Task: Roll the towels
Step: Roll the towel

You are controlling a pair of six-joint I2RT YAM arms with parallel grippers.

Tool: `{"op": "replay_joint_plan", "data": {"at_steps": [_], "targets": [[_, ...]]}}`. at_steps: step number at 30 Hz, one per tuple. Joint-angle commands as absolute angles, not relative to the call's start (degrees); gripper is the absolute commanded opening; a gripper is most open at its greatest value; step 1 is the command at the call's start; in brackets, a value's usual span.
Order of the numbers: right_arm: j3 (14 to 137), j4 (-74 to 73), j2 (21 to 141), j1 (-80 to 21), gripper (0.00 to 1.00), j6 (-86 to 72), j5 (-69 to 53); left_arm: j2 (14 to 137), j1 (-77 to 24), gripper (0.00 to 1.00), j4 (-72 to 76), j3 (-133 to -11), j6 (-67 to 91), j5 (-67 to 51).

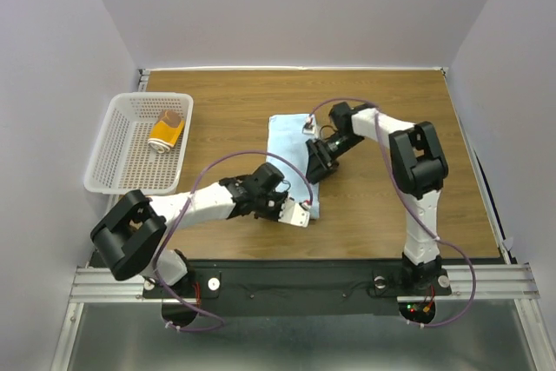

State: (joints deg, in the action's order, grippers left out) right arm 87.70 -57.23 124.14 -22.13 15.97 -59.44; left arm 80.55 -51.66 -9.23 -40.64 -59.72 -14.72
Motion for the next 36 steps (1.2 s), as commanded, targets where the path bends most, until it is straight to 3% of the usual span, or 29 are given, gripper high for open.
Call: {"op": "replay_joint_plan", "data": {"at_steps": [1,2,11,20,28,36], "targets": [[90.79,-55.55,114.10,-17.67,0.66,16.26,-54.32,85.33,-47.82,0.00,-22.05,-47.27,-57.31,-25.65],[90.53,-55.37,111.38,-17.06,0.78,16.43,-53.62,86.12,-46.25,0.00,-23.10,-49.63,-57.22,-26.88],[81.57,-50.45,92.92,-14.77,0.85,18.37,-45.97,101.41,-41.67,0.01,-39.54,-63.36,-58.09,-39.28],[71.99,-46.50,80.43,-17.04,0.80,23.03,-42.90,118.02,-34.55,0.04,-55.80,-78.65,-62.05,-46.67],[64.87,-35.61,77.34,-32.94,0.80,24.26,-23.83,127.96,-31.20,0.06,-63.02,-90.07,-63.55,-47.46],[61.53,-24.71,84.10,-44.82,0.83,28.21,-11.08,131.57,-30.94,0.07,-63.90,-93.42,-62.58,-46.76]]}}
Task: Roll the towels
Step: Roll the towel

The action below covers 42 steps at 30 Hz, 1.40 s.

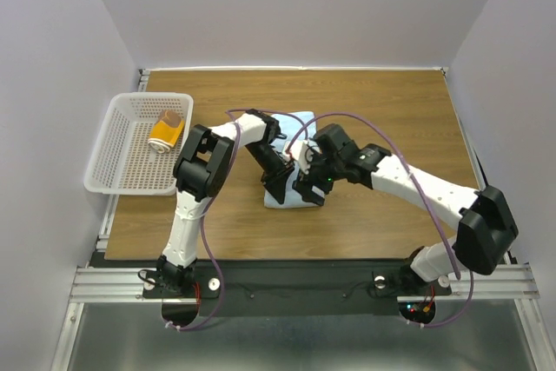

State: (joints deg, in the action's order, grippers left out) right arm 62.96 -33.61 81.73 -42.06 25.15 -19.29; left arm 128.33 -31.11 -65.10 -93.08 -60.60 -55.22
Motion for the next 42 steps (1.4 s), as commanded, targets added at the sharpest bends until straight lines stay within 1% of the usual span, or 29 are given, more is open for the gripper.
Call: {"op": "replay_joint_plan", "data": {"at_steps": [1,4,8,11,12,13,14,16,17,18,19,20,22,23,24,25,26,27,32,35,38,41,42], "targets": [[61.00,-22.52,84.81,-46.04,0.83,29.26,-9.60,131.83,-30.85,0.07,-63.90,-93.51,-62.40,-46.76],[59.15,-19.17,87.62,-47.37,0.84,31.37,-7.56,132.36,-30.50,0.09,-63.90,-93.95,-62.40,-46.76],[57.22,-17.49,91.14,-47.73,0.82,32.17,-8.17,132.80,-30.15,0.11,-63.90,-94.74,-62.23,-46.93],[54.94,-17.05,92.20,-47.81,0.72,32.43,-9.05,132.54,-29.45,0.15,-63.63,-95.18,-61.96,-47.46],[54.41,-16.96,92.28,-47.81,0.61,32.43,-9.40,132.37,-29.27,0.16,-63.20,-95.27,-61.88,-47.63],[53.80,-16.96,92.37,-47.81,0.53,32.43,-9.84,131.75,-29.18,0.18,-62.93,-95.19,-61.53,-47.81],[52.92,-16.96,92.37,-47.73,0.35,32.34,-10.02,131.49,-29.01,0.21,-62.76,-94.92,-61.26,-47.99],[51.95,-17.14,91.94,-47.72,0.20,32.52,-11.25,129.65,-28.39,0.25,-61.18,-94.31,-60.47,-48.78],[51.07,-17.05,91.59,-47.72,0.12,32.35,-11.69,128.94,-28.13,0.31,-60.56,-93.87,-59.51,-49.13],[50.72,-17.22,91.32,-47.72,0.01,32.34,-12.12,128.24,-27.86,0.34,-59.51,-93.00,-59.07,-49.39],[50.36,-17.31,91.06,-47.64,0.01,32.43,-13.61,126.41,-27.17,0.36,-59.24,-92.47,-58.89,-50.18],[50.01,-18.10,90.71,-47.64,0.01,32.61,-14.41,125.34,-26.81,0.44,-58.46,-91.50,-58.45,-50.45],[50.01,-19.41,90.62,-47.29,0.01,32.96,-16.86,122.02,-25.93,0.49,-57.66,-90.28,-58.18,-51.41],[50.36,-20.38,90.96,-47.11,0.01,33.13,-17.83,120.86,-24.88,0.56,-57.22,-89.74,-58.18,-51.68],[50.71,-22.13,91.23,-46.50,0.01,33.13,-19.84,118.50,-24.35,0.58,-56.43,-88.69,-57.84,-52.11],[50.97,-22.93,91.49,-46.23,0.01,33.13,-20.91,117.35,-23.04,0.74,-55.99,-88.25,-57.75,-52.29],[51.24,-23.72,91.84,-45.80,0.01,33.13,-21.87,116.29,-22.42,0.74,-55.81,-87.81,-57.74,-52.64],[51.50,-24.43,92.19,-45.53,0.00,33.13,-22.84,115.32,-21.72,0.90,-55.55,-87.45,-57.83,-52.82],[55.01,-30.14,94.92,-43.16,0.01,32.70,-28.38,109.70,-17.33,0.94,-55.11,-87.10,-57.66,-54.05],[58.61,-34.18,98.16,-40.44,0.01,31.47,-33.21,105.04,-15.12,0.95,-51.52,-85.26,-54.94,-55.19],[62.12,-37.87,101.59,-37.54,0.01,30.59,-38.66,99.33,-13.10,0.96,-45.54,-81.57,-49.95,-55.11],[65.46,-41.74,105.36,-35.60,0.01,30.41,-43.40,92.04,-12.13,0.99,-37.64,-75.17,-46.24,-53.97],[66.26,-43.66,106.42,-35.33,0.00,30.41,-44.64,87.24,-12.39,0.99,-33.18,-70.62,-45.19,-51.88]]}}
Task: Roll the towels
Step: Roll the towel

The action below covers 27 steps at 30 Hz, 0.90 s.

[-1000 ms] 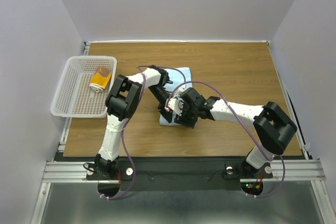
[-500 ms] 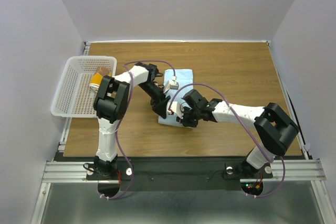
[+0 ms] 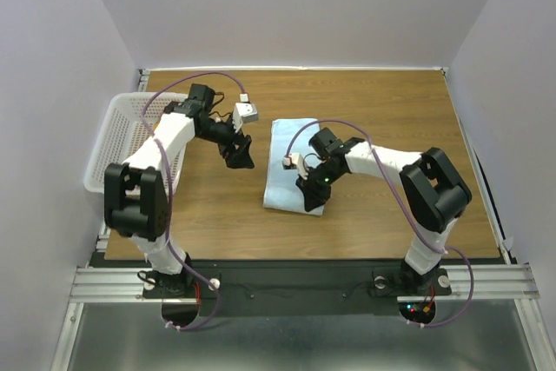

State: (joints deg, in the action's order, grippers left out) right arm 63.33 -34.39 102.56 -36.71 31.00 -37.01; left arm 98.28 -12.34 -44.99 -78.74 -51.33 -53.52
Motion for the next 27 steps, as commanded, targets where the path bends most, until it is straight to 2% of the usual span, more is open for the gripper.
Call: {"op": "replay_joint_plan", "data": {"at_steps": [1,3,4,7,10,16,23,27], "targets": [[67.05,-44.64,107.48,-34.55,0.00,30.58,-47.08,84.58,-13.61,0.99,-30.96,-68.23,-45.00,-50.03],[68.37,-46.49,110.54,-33.93,0.01,30.94,-49.12,79.39,-16.25,0.99,-27.09,-63.39,-46.57,-45.64],[70.03,-48.50,111.61,-33.40,0.01,31.29,-50.26,74.41,-18.52,0.99,-23.42,-58.24,-48.50,-39.79],[73.02,-52.10,115.99,-32.35,0.01,32.16,-52.46,66.22,-29.24,0.99,-16.38,-48.13,-52.19,-28.35],[76.01,-55.09,119.86,-31.47,0.01,32.60,-54.48,63.29,-39.18,0.99,-11.01,-41.77,-54.22,-20.78],[79.54,-59.23,124.27,-30.67,0.03,33.40,-56.16,66.96,-50.96,0.99,-3.52,-38.24,-58.00,-13.55],[83.32,-63.54,127.61,-30.41,0.06,35.42,-56.95,73.99,-54.58,0.99,2.46,-37.79,-62.57,-11.16],[84.11,-64.60,128.67,-30.23,0.07,35.95,-56.95,78.39,-54.75,0.90,2.99,-39.46,-62.14,-11.07]]}}
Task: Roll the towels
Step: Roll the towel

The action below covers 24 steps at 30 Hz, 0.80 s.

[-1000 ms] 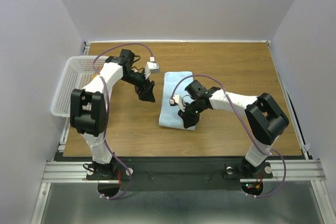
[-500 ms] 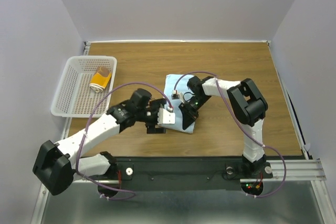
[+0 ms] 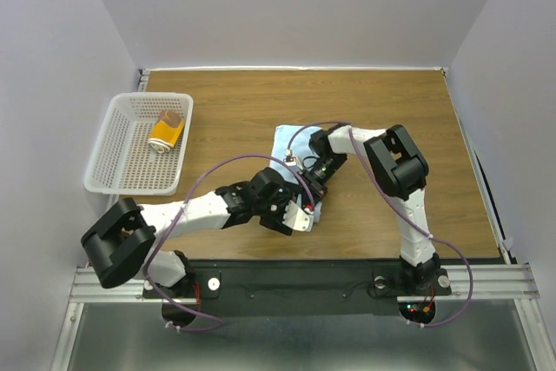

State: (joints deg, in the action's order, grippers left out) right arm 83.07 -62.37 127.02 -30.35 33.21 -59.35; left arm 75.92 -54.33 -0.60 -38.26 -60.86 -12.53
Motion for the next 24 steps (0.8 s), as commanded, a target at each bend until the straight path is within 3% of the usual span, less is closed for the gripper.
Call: {"op": "replay_joint_plan", "data": {"at_steps": [1,6,12,14,19,24], "targets": [[84.20,-64.77,128.85,-30.15,0.08,36.03,-56.78,79.18,-54.76,0.88,2.21,-40.33,-61.88,-11.34],[84.90,-65.04,129.20,-29.80,0.10,36.12,-56.25,83.32,-54.76,0.69,-1.65,-42.10,-60.82,-12.83],[86.48,-64.95,129.11,-27.95,0.21,34.46,-56.34,83.32,-54.67,0.25,-10.09,-42.80,-59.68,-15.20],[87.44,-64.86,128.94,-26.11,0.27,33.14,-56.78,82.97,-54.67,0.18,-13.70,-43.15,-58.63,-15.73],[88.50,-64.78,127.53,-23.39,0.42,31.47,-56.78,83.49,-53.97,0.09,-18.80,-44.03,-55.64,-17.22],[89.47,-64.69,124.72,-22.41,0.52,29.88,-57.04,86.92,-51.51,0.07,-23.20,-48.07,-56.95,-20.38]]}}
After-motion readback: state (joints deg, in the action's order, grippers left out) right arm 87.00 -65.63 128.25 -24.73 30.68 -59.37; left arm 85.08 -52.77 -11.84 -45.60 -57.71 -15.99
